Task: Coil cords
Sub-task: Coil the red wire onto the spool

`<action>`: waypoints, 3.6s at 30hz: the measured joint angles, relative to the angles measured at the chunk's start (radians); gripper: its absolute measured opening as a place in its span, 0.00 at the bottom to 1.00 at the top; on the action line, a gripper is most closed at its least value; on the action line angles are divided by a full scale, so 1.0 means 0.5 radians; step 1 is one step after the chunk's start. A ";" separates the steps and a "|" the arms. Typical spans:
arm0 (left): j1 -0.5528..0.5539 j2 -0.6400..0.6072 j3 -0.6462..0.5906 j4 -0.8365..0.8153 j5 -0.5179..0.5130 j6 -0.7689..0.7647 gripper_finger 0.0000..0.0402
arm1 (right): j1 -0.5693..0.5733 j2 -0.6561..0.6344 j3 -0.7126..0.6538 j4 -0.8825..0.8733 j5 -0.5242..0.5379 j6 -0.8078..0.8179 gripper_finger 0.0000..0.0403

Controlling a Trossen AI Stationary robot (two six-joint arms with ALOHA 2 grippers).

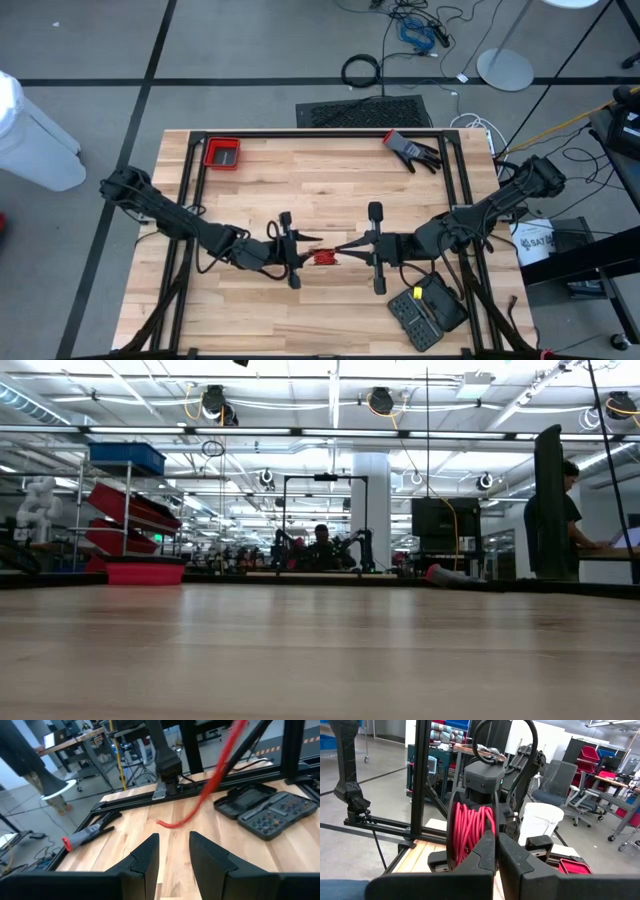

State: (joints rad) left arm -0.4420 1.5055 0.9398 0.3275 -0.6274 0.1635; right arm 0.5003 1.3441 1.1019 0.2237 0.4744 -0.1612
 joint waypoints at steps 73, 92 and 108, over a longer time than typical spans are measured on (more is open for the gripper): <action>-0.201 -0.173 0.000 -0.004 -0.175 0.159 0.02 | 0.000 0.000 0.000 0.006 0.002 -0.011 0.00; -0.085 -0.115 0.000 0.060 -0.160 -0.056 0.00 | -0.002 0.036 0.001 0.116 0.213 0.039 0.00; 0.005 0.159 0.000 0.450 -0.105 -0.055 0.00 | -0.020 0.234 0.001 0.298 0.691 0.016 0.00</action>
State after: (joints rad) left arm -0.4397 1.5852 0.9398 0.5526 -0.6798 0.1360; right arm 0.4903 1.4611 1.1023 0.3729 0.8198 -0.1529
